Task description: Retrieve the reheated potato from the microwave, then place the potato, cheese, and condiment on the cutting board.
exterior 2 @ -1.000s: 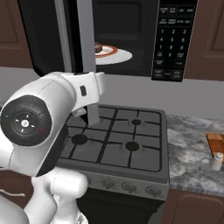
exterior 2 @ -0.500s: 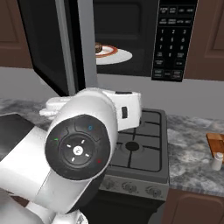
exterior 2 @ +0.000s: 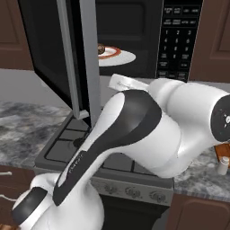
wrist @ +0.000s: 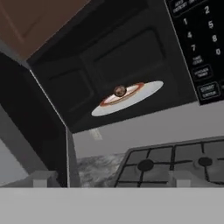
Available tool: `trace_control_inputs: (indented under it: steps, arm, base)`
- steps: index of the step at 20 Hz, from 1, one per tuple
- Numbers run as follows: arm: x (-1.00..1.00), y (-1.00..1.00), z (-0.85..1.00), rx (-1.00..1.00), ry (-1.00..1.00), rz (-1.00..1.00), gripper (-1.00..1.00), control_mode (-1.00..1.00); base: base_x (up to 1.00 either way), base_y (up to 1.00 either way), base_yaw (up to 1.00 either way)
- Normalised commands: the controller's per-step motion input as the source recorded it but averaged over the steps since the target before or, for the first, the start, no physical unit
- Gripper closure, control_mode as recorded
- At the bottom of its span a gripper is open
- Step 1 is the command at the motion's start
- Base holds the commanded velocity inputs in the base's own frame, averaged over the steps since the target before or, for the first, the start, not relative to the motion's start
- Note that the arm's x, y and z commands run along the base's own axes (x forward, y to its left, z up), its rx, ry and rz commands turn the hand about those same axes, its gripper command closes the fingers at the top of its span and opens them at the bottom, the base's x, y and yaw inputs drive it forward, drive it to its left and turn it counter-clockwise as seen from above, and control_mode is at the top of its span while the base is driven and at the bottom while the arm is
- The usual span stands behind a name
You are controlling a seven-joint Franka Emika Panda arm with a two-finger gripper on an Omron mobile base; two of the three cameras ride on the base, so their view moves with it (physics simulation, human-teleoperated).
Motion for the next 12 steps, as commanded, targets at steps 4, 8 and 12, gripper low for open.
trace_control_inputs:
  steps: [4,8,12]
  arm:
    - [0.71,-0.03,-0.5,0.47,0.03,0.18,-1.0,-1.0]
    - [0.93,0.0,-0.42,0.38,0.04,0.16,-1.0,-1.0]
    - [0.98,0.0,-0.26,0.32,0.04,0.15,-1.0,-1.0]
  base:
    - [0.0,0.0,0.0]
    - [0.0,0.0,0.0]
    - [0.0,0.0,0.0]
